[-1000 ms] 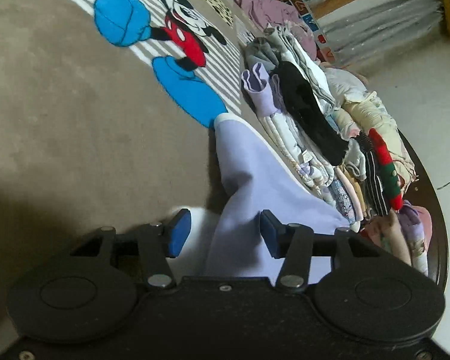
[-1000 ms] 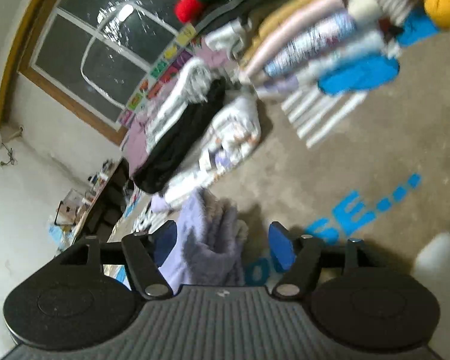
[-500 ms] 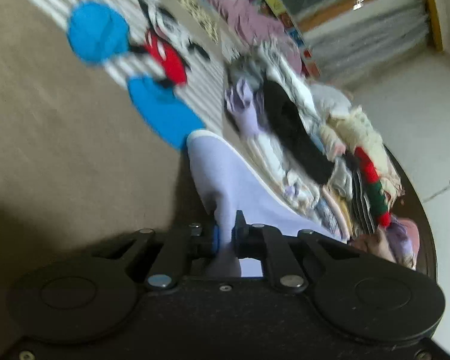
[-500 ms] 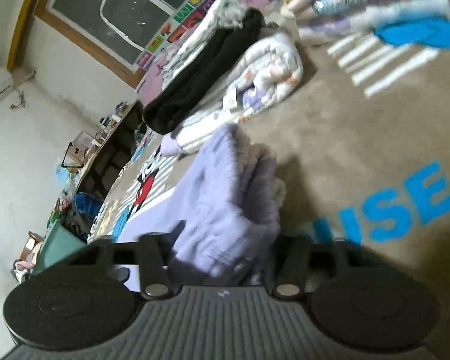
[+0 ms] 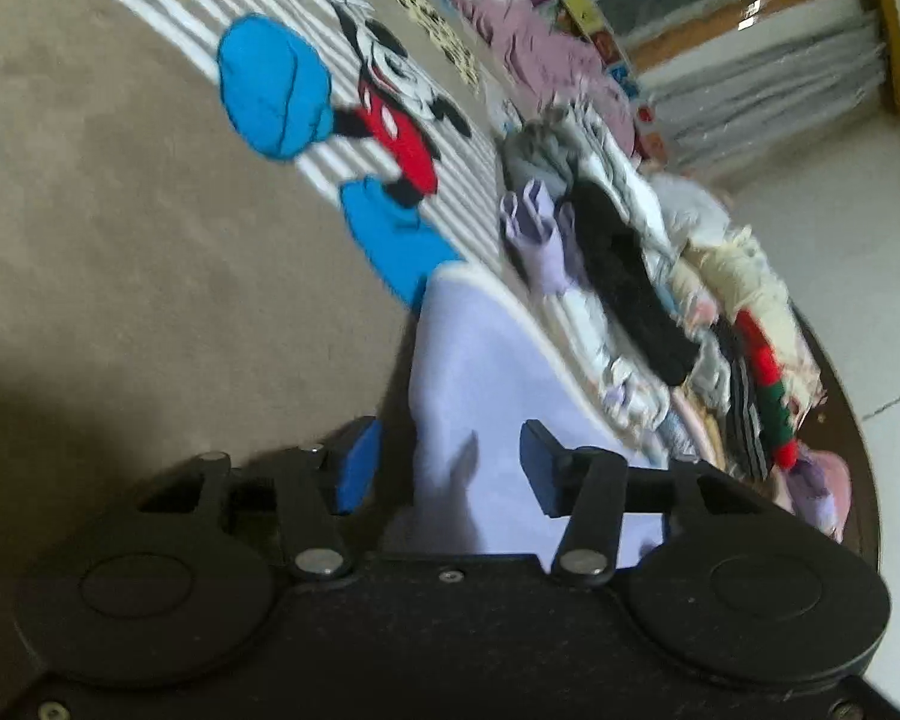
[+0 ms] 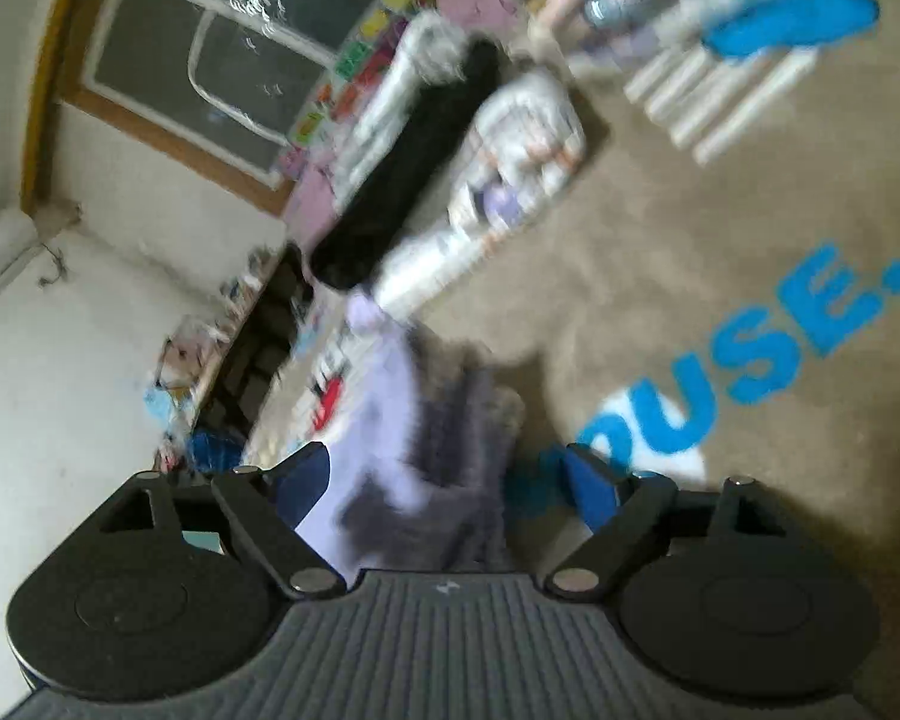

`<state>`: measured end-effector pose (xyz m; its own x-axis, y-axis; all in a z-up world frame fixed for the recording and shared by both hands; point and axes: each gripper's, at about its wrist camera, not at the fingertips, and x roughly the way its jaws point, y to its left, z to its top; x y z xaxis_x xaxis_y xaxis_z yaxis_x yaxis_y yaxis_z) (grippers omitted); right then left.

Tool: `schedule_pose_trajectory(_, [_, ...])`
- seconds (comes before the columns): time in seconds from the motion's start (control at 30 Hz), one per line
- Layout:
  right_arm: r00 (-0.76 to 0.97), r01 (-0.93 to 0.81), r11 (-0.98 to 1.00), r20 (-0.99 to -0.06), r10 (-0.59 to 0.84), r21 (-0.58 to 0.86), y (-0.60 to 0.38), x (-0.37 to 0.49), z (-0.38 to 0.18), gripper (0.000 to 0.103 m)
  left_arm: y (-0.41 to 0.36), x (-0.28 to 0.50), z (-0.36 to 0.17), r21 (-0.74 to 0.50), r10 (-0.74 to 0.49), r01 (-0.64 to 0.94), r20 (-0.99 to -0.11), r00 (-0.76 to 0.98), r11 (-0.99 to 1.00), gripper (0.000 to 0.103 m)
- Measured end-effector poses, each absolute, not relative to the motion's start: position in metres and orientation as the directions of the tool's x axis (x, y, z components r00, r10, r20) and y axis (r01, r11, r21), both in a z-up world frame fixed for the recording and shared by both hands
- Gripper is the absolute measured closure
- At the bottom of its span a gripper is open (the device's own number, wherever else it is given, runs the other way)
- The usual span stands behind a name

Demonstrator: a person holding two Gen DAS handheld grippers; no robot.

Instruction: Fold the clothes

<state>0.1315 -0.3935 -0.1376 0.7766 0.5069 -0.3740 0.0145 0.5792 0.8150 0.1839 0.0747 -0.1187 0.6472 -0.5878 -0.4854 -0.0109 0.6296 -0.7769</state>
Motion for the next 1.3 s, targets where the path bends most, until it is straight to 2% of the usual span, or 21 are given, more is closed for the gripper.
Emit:
schedule_pose_trajectory(0.1, [0.738, 0.002, 0.623, -0.421, 0.527, 0.782, -0.380, 0.144, -0.134, 0.017, 0.069, 0.183, -0.119, -0.784, -0.606, -0.006, -0.484, 0.631, 0.621, 0.057])
schedule_pose_trajectory(0.17, [0.718, -0.004, 0.647, -0.448, 0.533, 0.762, -0.369, 0.150, -0.131, 0.017, 0.063, 0.187, -0.123, -0.762, -0.591, -0.012, -0.512, 0.624, 0.648, 0.083])
schedule_pose_trajectory(0.2, [0.709, -0.009, 0.660, -0.460, 0.534, 0.751, -0.362, 0.151, -0.130, 0.018, 0.058, 0.191, -0.126, -0.755, -0.587, -0.012, -0.520, 0.621, 0.656, 0.087])
schedule_pose_trajectory(0.23, [0.698, -0.023, 0.669, -0.467, 0.543, 0.743, -0.354, 0.153, -0.130, 0.026, 0.058, 0.190, -0.127, -0.761, -0.590, -0.010, -0.512, 0.625, 0.649, 0.093])
schedule_pose_trajectory(0.27, [0.699, -0.026, 0.682, -0.474, 0.535, 0.731, -0.346, 0.152, -0.130, 0.026, 0.059, 0.190, -0.126, -0.767, -0.594, -0.007, -0.503, 0.628, 0.642, 0.095])
schedule_pose_trajectory(0.3, [0.701, -0.029, 0.691, -0.479, 0.529, 0.722, -0.338, 0.152, -0.131, 0.026, 0.059, 0.189, -0.126, -0.773, -0.597, -0.005, -0.493, 0.632, 0.634, 0.096])
schedule_pose_trajectory(0.33, [0.702, -0.029, 0.667, -0.460, 0.544, 0.744, -0.338, 0.151, -0.132, 0.032, 0.061, 0.185, -0.121, -0.787, -0.608, 0.012, -0.467, 0.642, 0.617, 0.096])
schedule_pose_trajectory(0.37, [0.703, -0.030, 0.643, -0.442, 0.558, 0.765, -0.337, 0.150, -0.133, 0.046, 0.062, 0.182, -0.115, -0.800, -0.618, 0.030, -0.439, 0.652, 0.599, 0.096])
schedule_pose_trajectory(0.4, [0.704, -0.030, 0.618, -0.422, 0.571, 0.786, -0.336, 0.149, -0.135, 0.064, 0.063, 0.179, -0.108, -0.803, -0.623, 0.044, -0.425, 0.657, 0.595, 0.096])
schedule_pose_trajectory(0.53, [0.728, -0.057, 0.611, -0.386, 0.567, 0.789, -0.333, 0.135, -0.123, 0.064, 0.064, 0.173, -0.082, -0.811, -0.633, 0.080, -0.386, 0.671, 0.580, 0.096])
schedule_pose_trajectory(0.8, [0.765, -0.146, 0.600, -0.294, 0.573, 0.787, -0.350, 0.138, -0.050, 0.064, 0.053, 0.186, -0.024, -0.793, -0.646, 0.173, -0.325, 0.691, 0.584, 0.096])
schedule_pose_trajectory(1.1, [0.799, -0.183, 0.652, -0.275, 0.535, 0.736, -0.369, 0.172, -0.011, 0.064, 0.025, 0.245, 0.005, -0.750, -0.667, 0.251, -0.319, 0.673, 0.612, 0.096])
schedule_pose_trajectory(1.3, [0.832, -0.210, 0.688, -0.243, 0.499, 0.694, -0.392, 0.212, 0.007, 0.064, 0.004, 0.309, 0.029, -0.730, -0.703, 0.330, -0.282, 0.653, 0.599, 0.096])
